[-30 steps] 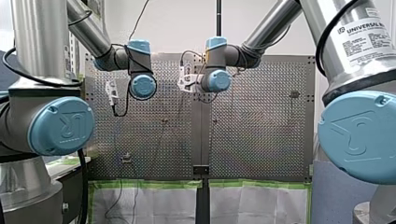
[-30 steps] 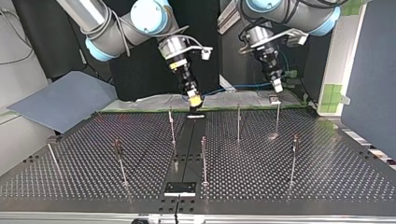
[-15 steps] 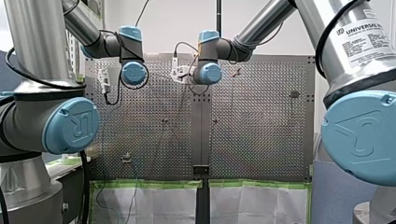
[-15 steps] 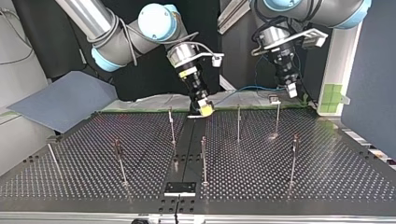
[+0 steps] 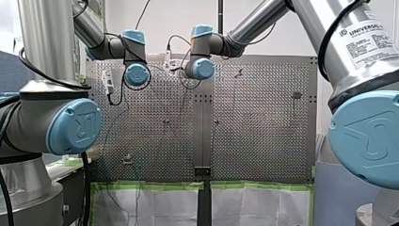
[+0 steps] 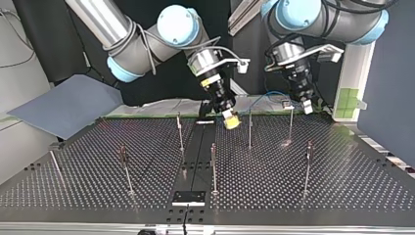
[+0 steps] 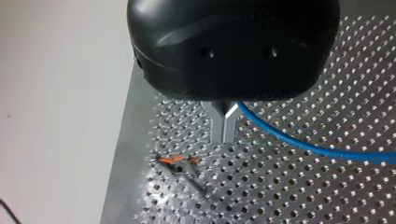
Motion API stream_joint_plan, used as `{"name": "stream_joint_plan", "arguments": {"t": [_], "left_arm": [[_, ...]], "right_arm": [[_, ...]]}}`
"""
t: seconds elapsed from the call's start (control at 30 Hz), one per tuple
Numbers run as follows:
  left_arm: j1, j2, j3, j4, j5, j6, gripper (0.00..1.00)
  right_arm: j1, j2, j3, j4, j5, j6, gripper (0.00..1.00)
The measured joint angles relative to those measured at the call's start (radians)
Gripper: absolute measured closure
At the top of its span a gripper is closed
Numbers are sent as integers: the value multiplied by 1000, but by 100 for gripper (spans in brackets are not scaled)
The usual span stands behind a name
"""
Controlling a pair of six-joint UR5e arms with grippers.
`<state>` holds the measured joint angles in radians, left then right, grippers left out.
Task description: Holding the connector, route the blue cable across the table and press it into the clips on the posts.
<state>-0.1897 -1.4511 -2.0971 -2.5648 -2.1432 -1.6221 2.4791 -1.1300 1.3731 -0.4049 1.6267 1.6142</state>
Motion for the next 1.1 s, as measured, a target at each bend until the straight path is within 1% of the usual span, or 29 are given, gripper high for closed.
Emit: {"name": "stream_joint_plan", "arguments": {"t": [0.2, 0.27, 0.37, 0.43, 0.53, 0.7, 0.83, 1.0, 1.1], "left_arm": [[26, 0, 11, 1, 1, -5, 100], [36, -1, 12, 3, 2, -5, 100], [62, -2, 12, 7, 16, -7, 100], [82, -2, 12, 8, 33, -10, 100], [109, -3, 13, 13, 58, -14, 100], [156, -14, 21, 39, 108, -22, 100], [173, -31, 35, 45, 148, -30, 100], [184, -59, 54, 46, 199, -39, 100], [189, -72, 61, 46, 210, -42, 100]], "right_arm": [[4, 28, -35, 7, 7, 10, 100], [2, 35, -42, 8, 8, 14, 100], [-3, 41, -53, 9, 8, 25, 100], [-5, 49, -66, 11, 7, 31, 100], [-5, 68, -91, 23, 7, 34, 100], [4, 109, -143, 55, 6, 30, 100], [7, 129, -186, 70, 5, 30, 100], [4, 137, -233, 93, 6, 32, 100], [0, 140, -259, 102, 6, 33, 100]]}}
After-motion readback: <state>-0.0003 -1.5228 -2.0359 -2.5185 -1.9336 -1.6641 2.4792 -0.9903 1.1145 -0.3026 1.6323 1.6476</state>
